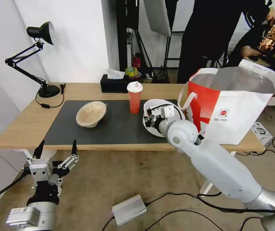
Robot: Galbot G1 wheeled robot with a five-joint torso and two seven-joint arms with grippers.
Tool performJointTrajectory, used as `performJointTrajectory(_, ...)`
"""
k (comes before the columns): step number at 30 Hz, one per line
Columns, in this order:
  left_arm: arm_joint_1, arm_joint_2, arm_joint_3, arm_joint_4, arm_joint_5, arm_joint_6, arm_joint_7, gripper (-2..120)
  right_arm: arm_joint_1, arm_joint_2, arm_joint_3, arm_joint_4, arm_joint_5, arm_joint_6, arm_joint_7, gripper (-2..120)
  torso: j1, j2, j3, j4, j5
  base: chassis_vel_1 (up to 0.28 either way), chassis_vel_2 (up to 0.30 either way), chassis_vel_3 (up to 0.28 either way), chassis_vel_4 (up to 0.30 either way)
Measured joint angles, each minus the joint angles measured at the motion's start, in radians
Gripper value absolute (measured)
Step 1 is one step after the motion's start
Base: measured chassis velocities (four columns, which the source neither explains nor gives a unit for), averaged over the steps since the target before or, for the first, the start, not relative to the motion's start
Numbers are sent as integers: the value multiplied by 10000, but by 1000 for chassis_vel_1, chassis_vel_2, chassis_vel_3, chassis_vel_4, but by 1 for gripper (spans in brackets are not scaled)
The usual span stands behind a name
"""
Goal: Pick up the trash from the table and place it into the takeout bag.
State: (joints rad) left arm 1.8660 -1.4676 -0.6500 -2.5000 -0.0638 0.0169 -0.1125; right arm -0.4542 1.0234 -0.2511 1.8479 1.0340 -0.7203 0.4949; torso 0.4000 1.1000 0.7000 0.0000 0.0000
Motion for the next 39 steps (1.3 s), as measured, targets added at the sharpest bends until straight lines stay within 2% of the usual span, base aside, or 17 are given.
performJointTrajectory(22,-87,-93,41,0,-15,-1,2,100,793,-546,-873,922,10,-6,-214,0,0,0,0,0,0,0,0,0,0)
performJointTrajectory(35,-277,-46,-86,128,-407,53,-1,100,2125,-612,-1847,850,137,-16,-516,0,1,0,0,0,-1,0,0,0,0)
performJointTrajectory(39,-324,-18,-143,258,-500,66,-3,100,2875,-569,-2111,902,624,-18,-522,0,0,0,0,0,-2,0,0,0,0)
